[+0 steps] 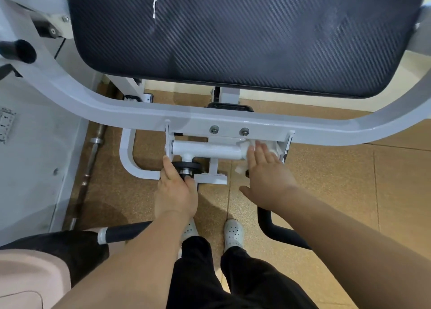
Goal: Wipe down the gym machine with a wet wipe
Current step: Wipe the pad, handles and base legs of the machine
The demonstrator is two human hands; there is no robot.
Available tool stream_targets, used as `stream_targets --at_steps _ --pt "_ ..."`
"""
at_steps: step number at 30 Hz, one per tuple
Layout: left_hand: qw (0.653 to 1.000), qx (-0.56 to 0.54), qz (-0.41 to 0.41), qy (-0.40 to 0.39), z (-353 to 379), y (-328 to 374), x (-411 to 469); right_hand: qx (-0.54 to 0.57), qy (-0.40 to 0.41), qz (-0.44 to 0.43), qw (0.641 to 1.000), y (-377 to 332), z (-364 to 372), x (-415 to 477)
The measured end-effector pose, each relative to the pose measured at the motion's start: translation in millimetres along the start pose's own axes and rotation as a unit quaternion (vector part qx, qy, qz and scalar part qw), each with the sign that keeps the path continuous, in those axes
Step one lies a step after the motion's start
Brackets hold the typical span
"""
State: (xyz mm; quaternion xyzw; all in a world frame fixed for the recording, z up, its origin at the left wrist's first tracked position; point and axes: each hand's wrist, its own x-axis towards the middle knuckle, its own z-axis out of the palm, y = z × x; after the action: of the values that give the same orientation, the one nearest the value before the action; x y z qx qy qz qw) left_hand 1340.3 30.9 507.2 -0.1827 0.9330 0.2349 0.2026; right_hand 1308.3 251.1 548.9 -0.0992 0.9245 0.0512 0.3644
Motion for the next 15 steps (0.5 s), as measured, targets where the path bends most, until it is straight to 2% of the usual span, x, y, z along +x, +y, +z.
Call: stream_targets --at_steps 3,9,12,15 --pt "1.000 0.000 0.008 0.005 1 0 0 0.008 0.005 0.032 0.999 -7 3 1" --pt "0.999 0.026 0.004 0.034 4 0 1 0.068 0.069 -0.120 0.988 -27 -9 25" --pt "0.997 0.054 0.023 0.055 4 -1 -1 0.101 0.119 -0.126 0.980 -7 -6 9" --pt "0.985 0.127 0.073 0.096 3 0 -9 0.142 0.167 -0.106 0.970 17 15 -27"
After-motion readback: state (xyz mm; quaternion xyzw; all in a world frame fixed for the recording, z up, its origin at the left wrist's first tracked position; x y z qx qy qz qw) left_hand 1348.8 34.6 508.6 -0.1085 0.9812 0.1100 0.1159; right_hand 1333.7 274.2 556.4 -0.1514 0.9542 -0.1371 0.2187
